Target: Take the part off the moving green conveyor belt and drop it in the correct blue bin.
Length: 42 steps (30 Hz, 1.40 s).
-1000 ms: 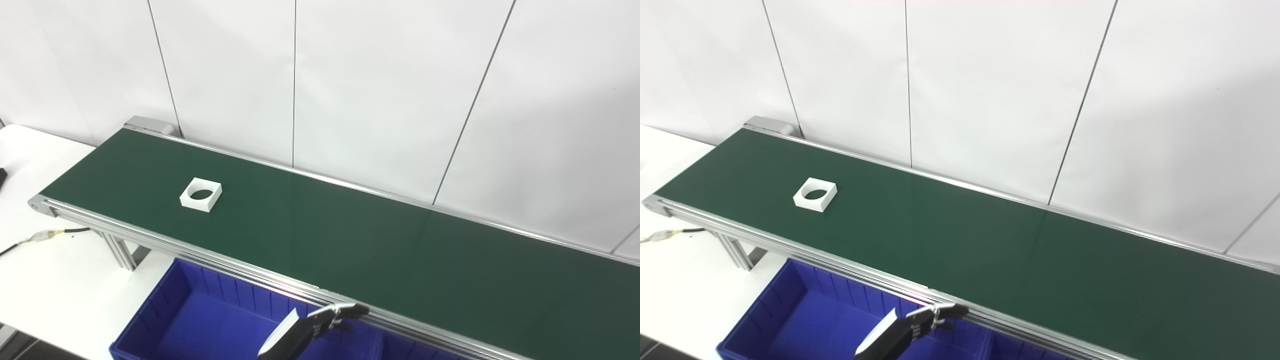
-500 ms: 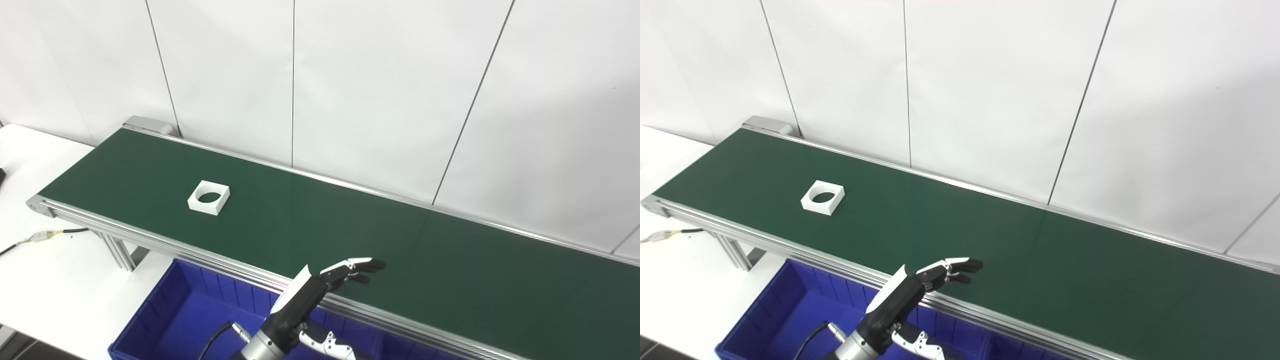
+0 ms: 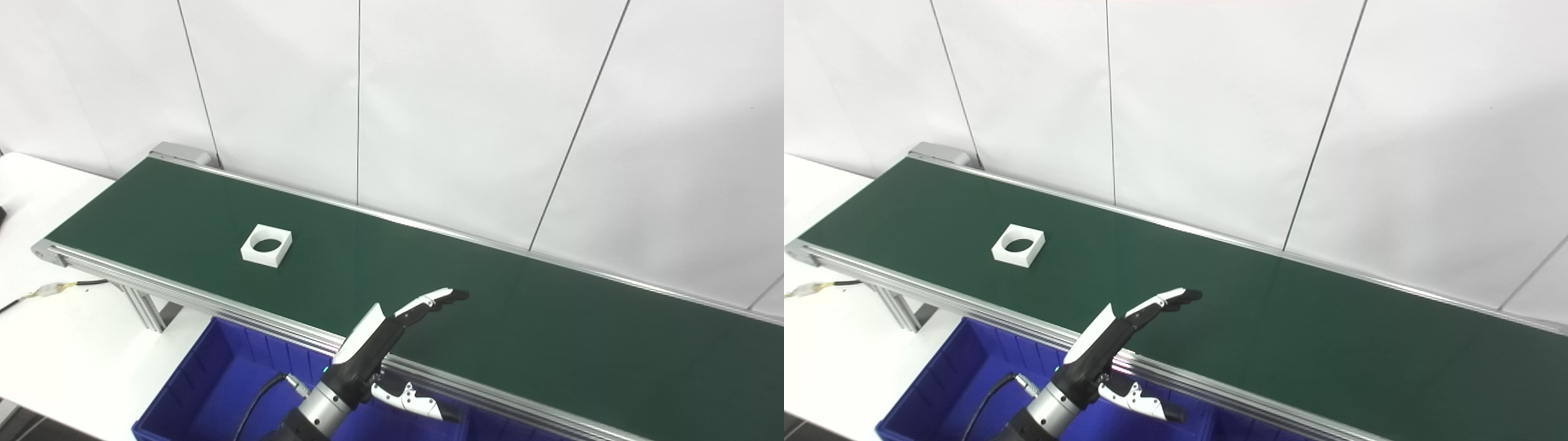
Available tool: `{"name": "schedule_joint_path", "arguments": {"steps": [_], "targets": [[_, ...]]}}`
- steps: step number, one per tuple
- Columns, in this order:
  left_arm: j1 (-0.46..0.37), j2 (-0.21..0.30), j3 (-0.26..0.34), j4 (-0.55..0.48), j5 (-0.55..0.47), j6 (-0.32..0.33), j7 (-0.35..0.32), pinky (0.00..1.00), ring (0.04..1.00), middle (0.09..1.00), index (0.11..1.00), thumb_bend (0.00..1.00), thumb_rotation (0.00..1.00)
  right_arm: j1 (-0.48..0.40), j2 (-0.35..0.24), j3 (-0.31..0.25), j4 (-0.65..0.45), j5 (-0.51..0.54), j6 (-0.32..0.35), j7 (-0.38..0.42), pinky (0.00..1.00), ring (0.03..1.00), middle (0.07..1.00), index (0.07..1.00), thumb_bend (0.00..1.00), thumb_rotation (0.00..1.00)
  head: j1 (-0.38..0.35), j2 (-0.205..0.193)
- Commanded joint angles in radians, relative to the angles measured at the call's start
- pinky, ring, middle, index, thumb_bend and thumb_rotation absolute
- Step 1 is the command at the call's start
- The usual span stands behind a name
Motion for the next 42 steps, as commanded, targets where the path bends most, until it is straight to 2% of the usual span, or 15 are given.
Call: {"name": "schedule_joint_path", "arguments": {"steps": [1, 6, 10, 16, 21, 23, 28, 37, 38, 42], "targets": [[-0.048, 0.010, 0.013, -0.038, 0.028, 0.012, 0.023, 0.87, 0.905, 0.921, 0.888, 0.86, 0.41, -0.006, 0.000, -0.004, -0.031, 0.002, -0.058, -0.012, 0.67, 0.777, 0.822, 0.817, 1.00, 0.28, -0.003, 0.001], [-0.091, 0.034, 0.053, -0.068, 0.102, 0.099, 0.028, 0.86, 0.902, 0.930, 0.891, 0.86, 0.44, -0.012, 0.000, -0.002, -0.023, -0.002, -0.060, -0.021, 0.67, 0.775, 0.816, 0.807, 1.00, 0.29, -0.011, 0.000], [-0.133, 0.071, 0.082, -0.045, 0.089, 0.107, 0.030, 0.88, 0.907, 0.932, 0.890, 0.85, 0.41, -0.014, -0.003, 0.002, -0.016, 0.006, -0.060, -0.020, 0.67, 0.775, 0.816, 0.807, 1.00, 0.28, -0.011, -0.002], [-0.173, 0.118, 0.117, -0.034, 0.083, 0.160, 0.027, 0.88, 0.924, 0.940, 0.897, 0.86, 0.38, -0.018, -0.003, 0.001, -0.014, 0.008, -0.059, -0.017, 0.67, 0.772, 0.814, 0.807, 1.00, 0.29, -0.010, -0.004], [-0.207, 0.155, 0.128, -0.013, 0.112, 0.187, 0.033, 0.86, 0.921, 0.942, 0.900, 0.87, 0.39, -0.019, -0.002, 0.002, -0.015, 0.011, -0.060, -0.018, 0.66, 0.769, 0.811, 0.806, 1.00, 0.28, -0.010, -0.005], [-0.219, 0.169, 0.130, -0.003, 0.098, 0.203, 0.019, 0.87, 0.932, 0.951, 0.901, 0.87, 0.35, -0.020, -0.003, 0.003, -0.014, 0.004, -0.060, -0.022, 0.66, 0.764, 0.809, 0.806, 1.00, 0.29, -0.009, -0.006], [-0.259, 0.213, 0.134, 0.053, 0.084, 0.209, 0.010, 0.88, 0.941, 0.957, 0.905, 0.91, 0.36, -0.023, -0.005, 0.002, -0.007, 0.001, -0.060, -0.025, 0.66, 0.768, 0.811, 0.805, 1.00, 0.31, -0.009, -0.007], [-0.311, 0.268, 0.156, 0.137, 0.061, 0.238, 0.012, 0.88, 0.943, 0.950, 0.899, 0.89, 0.33, -0.028, -0.003, 0.003, 0.000, 0.011, -0.060, -0.019, 0.67, 0.773, 0.815, 0.807, 1.00, 0.29, -0.005, -0.013], [-0.317, 0.273, 0.158, 0.149, 0.056, 0.237, 0.012, 0.85, 0.927, 0.951, 0.898, 0.89, 0.32, -0.029, -0.003, 0.003, 0.001, 0.009, -0.060, -0.020, 0.66, 0.773, 0.816, 0.808, 1.00, 0.29, -0.006, -0.014], [-0.337, 0.289, 0.166, 0.191, 0.044, 0.255, 0.007, 0.87, 0.940, 0.954, 0.901, 0.89, 0.30, -0.034, -0.004, 0.005, 0.007, 0.008, -0.060, -0.020, 0.66, 0.769, 0.814, 0.811, 1.00, 0.30, -0.004, -0.016]]}}
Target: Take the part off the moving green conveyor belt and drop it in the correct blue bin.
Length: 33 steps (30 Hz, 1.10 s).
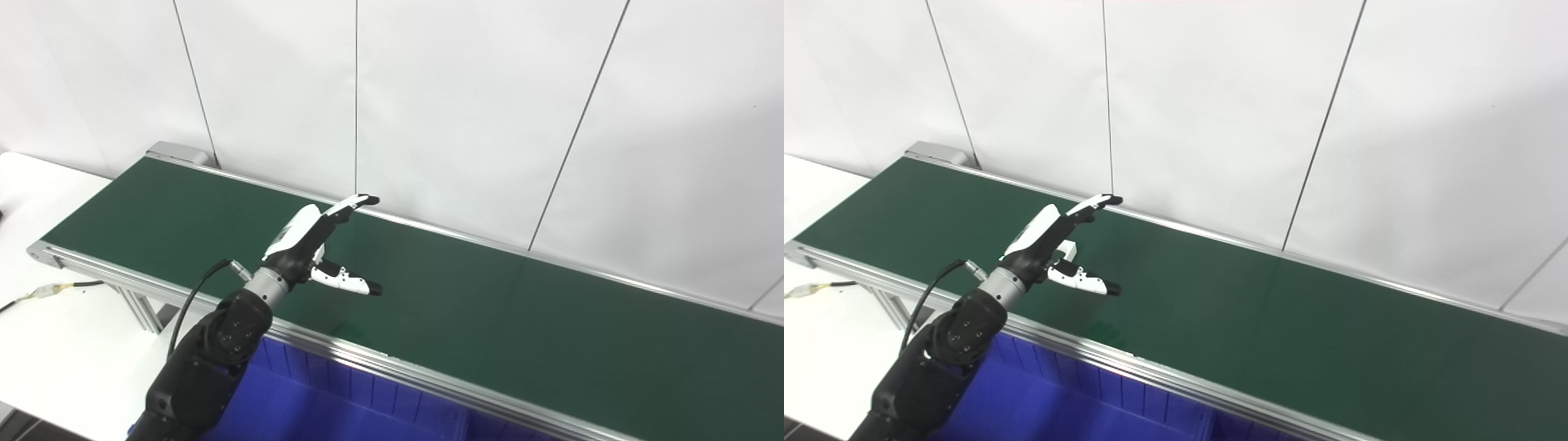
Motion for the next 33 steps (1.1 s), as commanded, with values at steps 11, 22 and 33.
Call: {"name": "schedule_joint_path", "arguments": {"steps": [11, 22, 33], "targets": [[-0.109, 0.069, -0.002, 0.110, 0.006, 0.050, 0.011, 0.88, 0.953, 0.962, 0.918, 0.91, 0.20, -0.016, -0.001, 0.005, -0.008, 0.018, -0.060, -0.003, 0.66, 0.768, 0.810, 0.804, 1.00, 0.28, 0.002, -0.007], [-0.159, 0.081, -0.046, 0.181, 0.041, 0.122, 0.008, 0.86, 0.954, 0.980, 0.940, 0.89, 0.00, -0.018, 0.000, 0.011, -0.007, 0.013, -0.059, -0.009, 0.66, 0.766, 0.809, 0.803, 1.00, 0.29, -0.003, -0.009], [-0.205, 0.078, -0.149, 0.227, 0.139, 0.197, -0.006, 0.97, 1.000, 0.998, 0.944, 0.80, 0.00, -0.005, 0.007, 0.009, -0.017, 0.003, -0.059, -0.017, 0.65, 0.766, 0.813, 0.806, 1.00, 0.31, -0.014, -0.003]]}}
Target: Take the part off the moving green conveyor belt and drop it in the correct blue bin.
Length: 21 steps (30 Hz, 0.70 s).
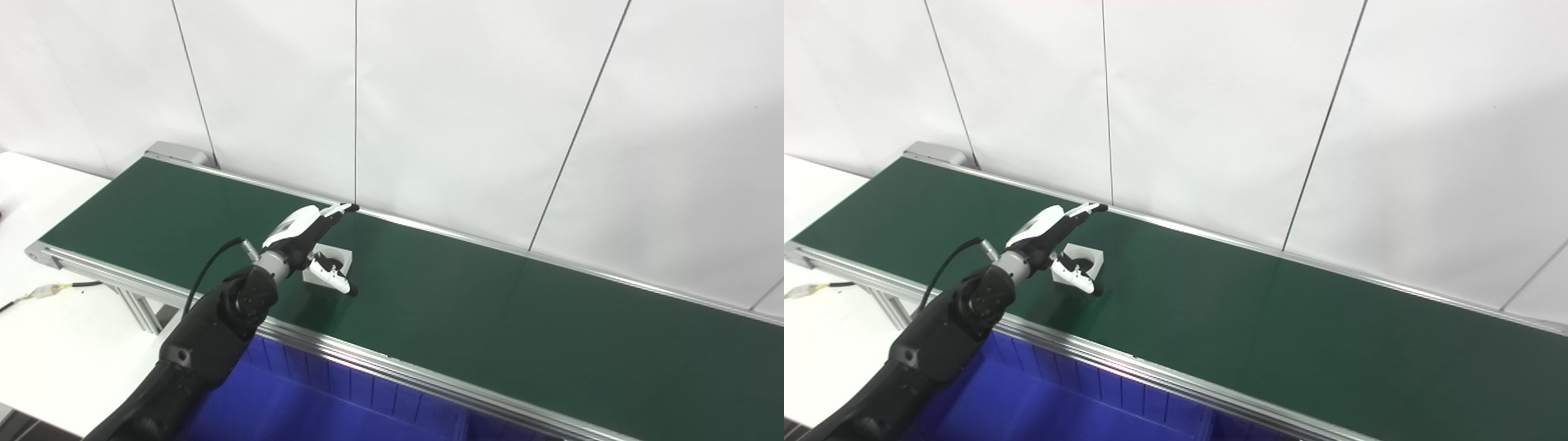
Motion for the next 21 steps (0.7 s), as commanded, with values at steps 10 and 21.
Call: {"name": "schedule_joint_path", "arguments": {"steps": [10, 21], "targets": [[-0.109, -0.003, -0.100, 0.107, 0.138, -0.001, 0.088, 1.00, 1.000, 0.981, 0.913, 0.76, 0.00, 0.022, 0.016, -0.007, -0.048, 0.002, -0.058, -0.024, 0.66, 0.765, 0.806, 0.802, 1.00, 0.31, -0.007, 0.008], [-0.148, -0.023, -0.155, 0.187, 0.213, 0.034, 0.134, 1.00, 0.964, 0.929, 0.853, 0.68, 0.00, 0.041, 0.017, 0.002, -0.059, -0.001, -0.059, -0.038, 0.67, 0.770, 0.808, 0.807, 1.00, 0.32, -0.009, 0.017]]}}
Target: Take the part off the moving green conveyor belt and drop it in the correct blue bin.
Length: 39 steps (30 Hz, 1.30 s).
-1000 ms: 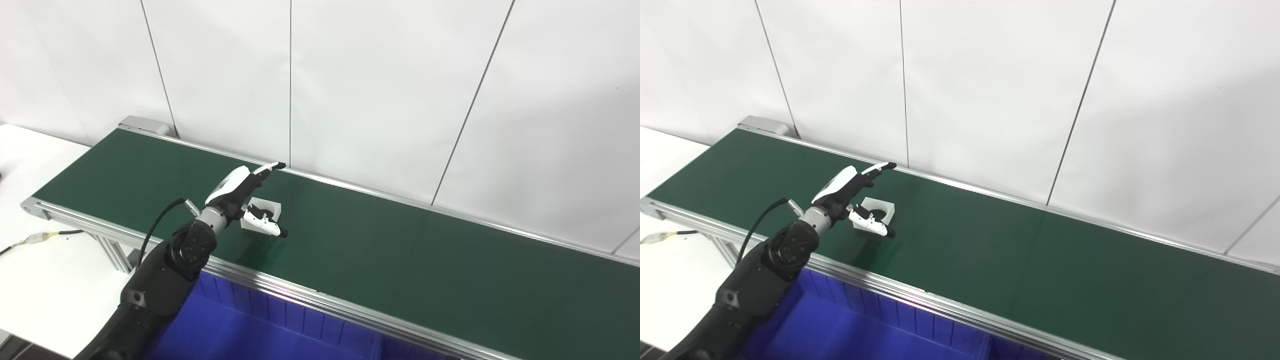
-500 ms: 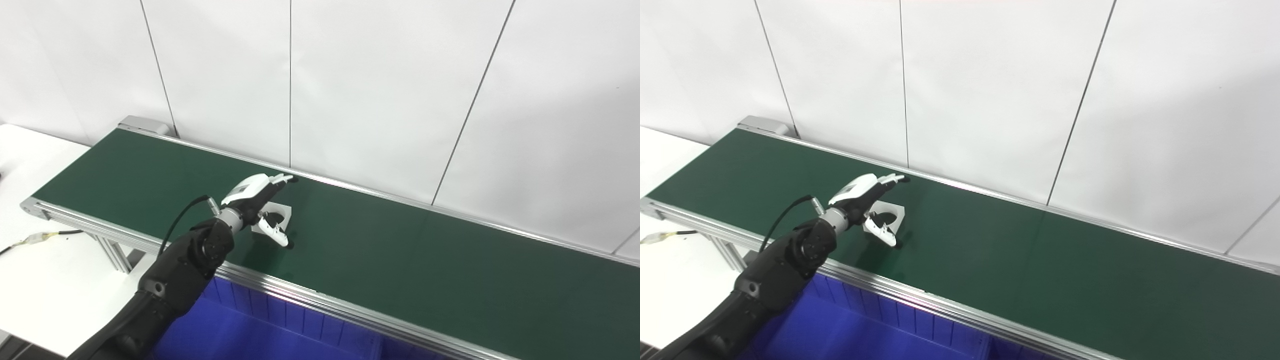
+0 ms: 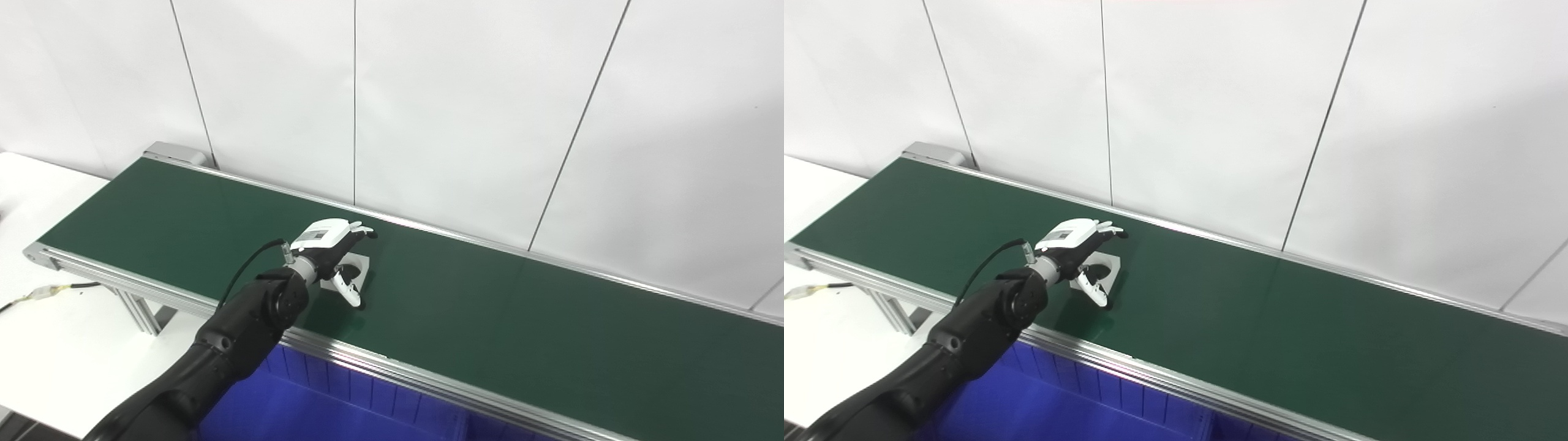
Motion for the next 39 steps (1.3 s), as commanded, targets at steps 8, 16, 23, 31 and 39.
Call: {"name": "schedule_joint_path", "arguments": {"steps": [8, 16, 23, 31, 39], "targets": [[-0.058, -0.006, 0.000, 0.028, 0.041, 0.067, 0.095, 0.79, 0.790, 0.848, 0.774, 0.59, 0.00, 0.008, 0.006, 0.003, -0.041, -0.002, -0.059, -0.019, 0.67, 0.767, 0.806, 0.801, 1.00, 0.32, 0.001, 0.008], [-0.058, -0.023, 0.009, 0.032, 0.037, 0.162, 0.080, 0.63, 0.683, 0.753, 0.652, 0.58, 0.00, 0.007, 0.005, 0.007, -0.039, 0.007, -0.059, -0.023, 0.67, 0.769, 0.807, 0.801, 1.00, 0.31, 0.005, 0.011], [-0.055, -0.038, 0.042, 0.037, -0.009, 0.179, 0.097, 0.44, 0.448, 0.537, 0.483, 0.50, 0.00, 0.001, 0.002, 0.007, -0.039, 0.010, -0.059, -0.026, 0.67, 0.767, 0.805, 0.799, 1.00, 0.31, 0.005, 0.011], [-0.016, -0.077, 0.103, 0.017, -0.077, 0.075, 0.259, 0.27, 0.388, 0.461, 0.511, 0.50, 0.00, -0.004, -0.004, 0.006, -0.039, 0.023, -0.059, -0.020, 0.67, 0.768, 0.804, 0.800, 1.00, 0.30, -0.001, 0.020], [0.111, -0.143, 0.217, -0.244, -0.169, 0.041, 0.341, 0.25, 0.398, 0.486, 0.500, 0.50, 0.00, 0.001, -0.002, 0.002, -0.053, 0.008, -0.059, -0.023, 0.68, 0.770, 0.806, 0.804, 1.00, 0.31, -0.023, 0.040]]}}
